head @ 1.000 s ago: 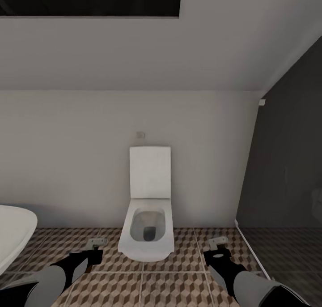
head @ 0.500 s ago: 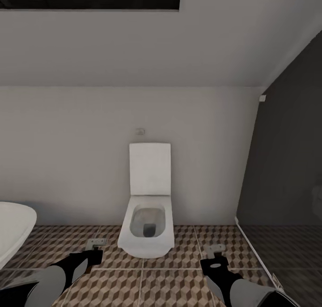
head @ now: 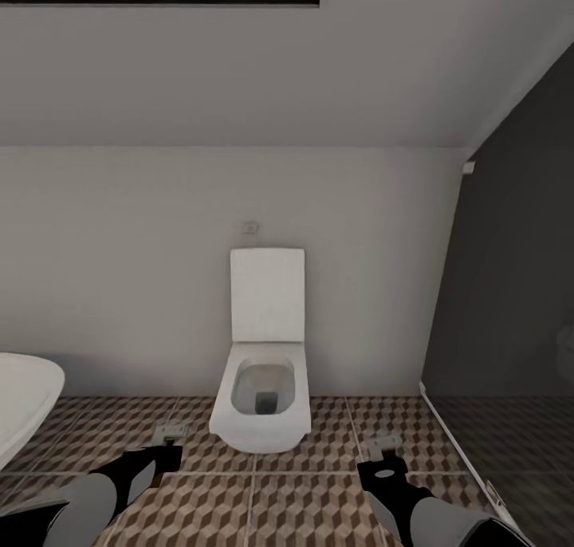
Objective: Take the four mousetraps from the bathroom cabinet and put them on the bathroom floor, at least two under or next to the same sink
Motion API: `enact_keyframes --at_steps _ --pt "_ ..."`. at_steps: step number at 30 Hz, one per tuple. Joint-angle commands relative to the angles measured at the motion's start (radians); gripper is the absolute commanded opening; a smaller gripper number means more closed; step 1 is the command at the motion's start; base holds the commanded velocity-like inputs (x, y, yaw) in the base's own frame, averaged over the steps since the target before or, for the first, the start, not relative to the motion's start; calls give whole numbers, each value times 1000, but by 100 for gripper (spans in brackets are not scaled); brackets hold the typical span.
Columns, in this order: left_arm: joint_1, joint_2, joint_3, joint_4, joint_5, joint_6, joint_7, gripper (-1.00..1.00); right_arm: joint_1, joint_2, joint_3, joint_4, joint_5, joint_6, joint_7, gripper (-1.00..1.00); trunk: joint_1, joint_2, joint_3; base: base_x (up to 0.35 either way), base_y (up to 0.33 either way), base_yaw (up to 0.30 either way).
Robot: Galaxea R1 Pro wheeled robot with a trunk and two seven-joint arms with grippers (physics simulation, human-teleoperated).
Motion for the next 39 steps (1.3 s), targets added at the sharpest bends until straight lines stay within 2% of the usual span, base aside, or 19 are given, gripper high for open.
enact_keyframes --at_steps 1,11,39 --pt "-1 1 8 -1 -13 4 -4 -100 -1 0 9 0 -10 0 -3 -100 4 -8 -4 0 0 0" --pt "-1 18 8 -1 -15 3 -4 -100 -1 3 9 0 -11 0 -3 -100 42 -78 -36 0 0 0" --pt "-1 19 8 -1 -15 2 -4 -100 -1 2 9 0 -10 0 -3 -100 149 -274 -123 0 0 0"
